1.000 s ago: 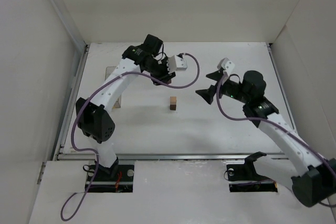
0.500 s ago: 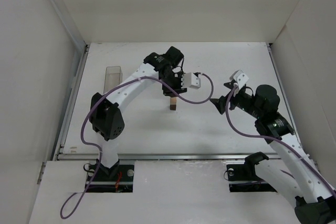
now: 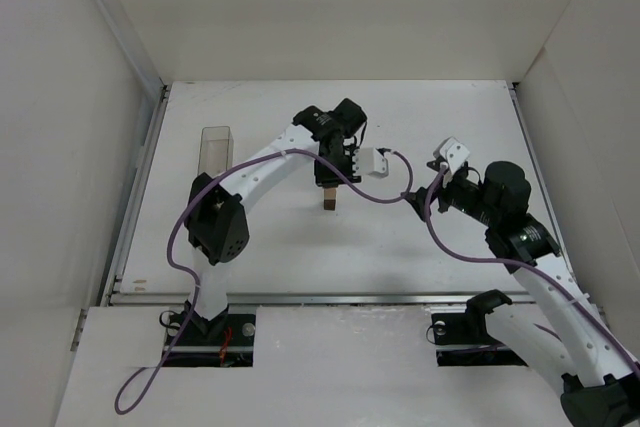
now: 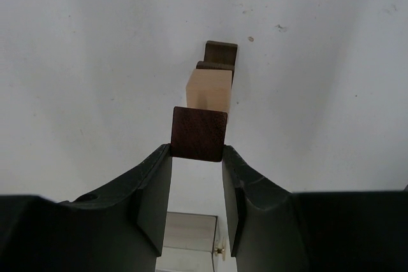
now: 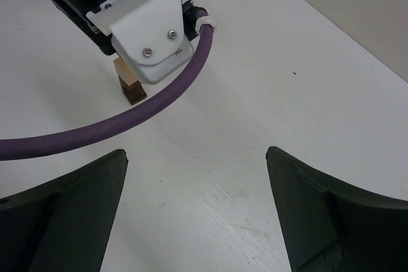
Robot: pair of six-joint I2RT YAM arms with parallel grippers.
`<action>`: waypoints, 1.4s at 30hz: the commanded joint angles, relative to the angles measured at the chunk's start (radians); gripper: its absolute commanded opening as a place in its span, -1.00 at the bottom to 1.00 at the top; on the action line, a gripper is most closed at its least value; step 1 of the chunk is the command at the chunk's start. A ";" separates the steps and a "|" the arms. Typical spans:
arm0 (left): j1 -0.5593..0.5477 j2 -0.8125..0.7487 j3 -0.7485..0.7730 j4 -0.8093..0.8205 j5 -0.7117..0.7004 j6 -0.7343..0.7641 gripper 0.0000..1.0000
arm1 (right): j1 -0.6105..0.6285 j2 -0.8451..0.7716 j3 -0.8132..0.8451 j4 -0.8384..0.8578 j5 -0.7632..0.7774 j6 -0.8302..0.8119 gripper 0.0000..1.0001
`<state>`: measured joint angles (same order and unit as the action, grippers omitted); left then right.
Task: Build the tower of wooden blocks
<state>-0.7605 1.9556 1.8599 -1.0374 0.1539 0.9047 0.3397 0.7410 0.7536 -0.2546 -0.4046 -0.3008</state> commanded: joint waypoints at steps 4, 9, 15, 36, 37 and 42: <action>-0.030 0.002 0.079 -0.085 -0.091 -0.030 -1.00 | -0.008 -0.003 0.044 -0.008 -0.023 -0.030 0.91; -0.051 0.025 0.079 -0.085 -0.100 -0.041 -1.00 | -0.008 -0.003 0.044 -0.017 -0.023 -0.031 0.91; -0.060 0.034 0.061 -0.085 -0.126 -0.070 -1.00 | -0.008 -0.012 0.035 -0.026 -0.023 -0.040 0.91; -0.080 0.063 0.028 -0.085 -0.152 -0.098 -1.00 | -0.008 -0.012 0.026 -0.026 -0.033 -0.040 0.91; -0.080 0.072 0.028 -0.085 -0.152 -0.107 -1.00 | -0.008 -0.012 0.026 -0.026 -0.033 -0.040 0.91; -0.080 0.072 0.019 -0.085 -0.152 -0.107 -1.00 | -0.008 -0.012 0.016 -0.026 -0.033 -0.040 0.91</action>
<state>-0.8295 2.0281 1.8915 -1.0897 -0.0013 0.8055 0.3328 0.7437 0.7559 -0.3157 -0.4179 -0.3439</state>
